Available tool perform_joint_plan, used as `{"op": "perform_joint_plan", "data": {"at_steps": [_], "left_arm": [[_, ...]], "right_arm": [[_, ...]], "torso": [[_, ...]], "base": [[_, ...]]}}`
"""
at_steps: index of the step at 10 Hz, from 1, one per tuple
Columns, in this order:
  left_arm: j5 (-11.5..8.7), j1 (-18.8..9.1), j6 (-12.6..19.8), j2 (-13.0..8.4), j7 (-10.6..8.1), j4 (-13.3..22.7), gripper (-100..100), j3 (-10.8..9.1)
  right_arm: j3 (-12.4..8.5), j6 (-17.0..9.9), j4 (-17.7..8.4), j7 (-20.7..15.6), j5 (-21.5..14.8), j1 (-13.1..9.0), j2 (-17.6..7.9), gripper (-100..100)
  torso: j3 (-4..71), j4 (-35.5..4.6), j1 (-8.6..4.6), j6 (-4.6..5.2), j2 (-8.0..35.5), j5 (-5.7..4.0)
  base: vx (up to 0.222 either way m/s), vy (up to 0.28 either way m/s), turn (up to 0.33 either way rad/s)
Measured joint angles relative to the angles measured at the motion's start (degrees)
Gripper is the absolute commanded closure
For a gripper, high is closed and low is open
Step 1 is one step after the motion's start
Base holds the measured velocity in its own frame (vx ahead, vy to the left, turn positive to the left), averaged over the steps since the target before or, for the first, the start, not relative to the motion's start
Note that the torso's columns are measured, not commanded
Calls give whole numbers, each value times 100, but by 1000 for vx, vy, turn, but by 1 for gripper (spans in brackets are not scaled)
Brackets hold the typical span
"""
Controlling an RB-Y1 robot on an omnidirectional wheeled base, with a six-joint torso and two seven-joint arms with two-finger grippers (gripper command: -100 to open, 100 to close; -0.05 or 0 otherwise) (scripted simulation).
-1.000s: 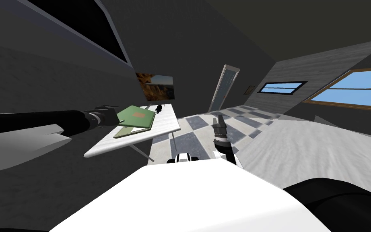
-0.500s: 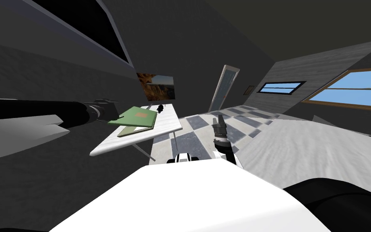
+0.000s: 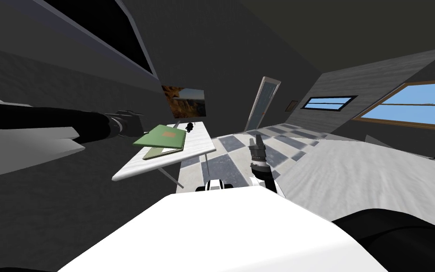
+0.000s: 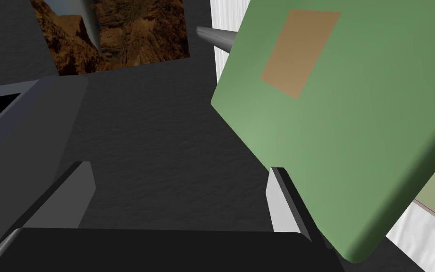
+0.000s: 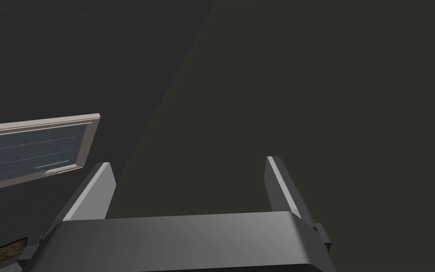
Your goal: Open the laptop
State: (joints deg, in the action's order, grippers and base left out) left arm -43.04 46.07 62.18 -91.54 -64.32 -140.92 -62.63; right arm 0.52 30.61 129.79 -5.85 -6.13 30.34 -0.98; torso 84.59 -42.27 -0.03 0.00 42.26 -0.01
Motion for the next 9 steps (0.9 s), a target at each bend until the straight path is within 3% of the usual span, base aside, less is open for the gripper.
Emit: {"op": "perform_joint_plan", "data": {"at_steps": [3,4,7,9], "left_arm": [[-66,71,164,-297,-193,-318,-100,-233],[-169,76,193,-443,-196,-392,-100,-343],[-123,121,242,-457,-262,-674,-100,-382],[20,-197,2,-259,-93,-295,-100,34]], "right_arm": [[0,0,0,0,0,0,0,0],[0,0,0,0,0,0,0,0],[0,0,0,0,0,0,0,0],[1,0,0,0,0,-1,1,0]], "torso": [[-3,-1,2,-1,4,1],[-2,-1,3,0,4,1],[-1,-1,0,0,1,0],[-19,-10,-4,-1,29,-2]], "base": [[-10,31,-4],[-8,23,-6],[-30,-10,21],[-95,-28,16]]}}
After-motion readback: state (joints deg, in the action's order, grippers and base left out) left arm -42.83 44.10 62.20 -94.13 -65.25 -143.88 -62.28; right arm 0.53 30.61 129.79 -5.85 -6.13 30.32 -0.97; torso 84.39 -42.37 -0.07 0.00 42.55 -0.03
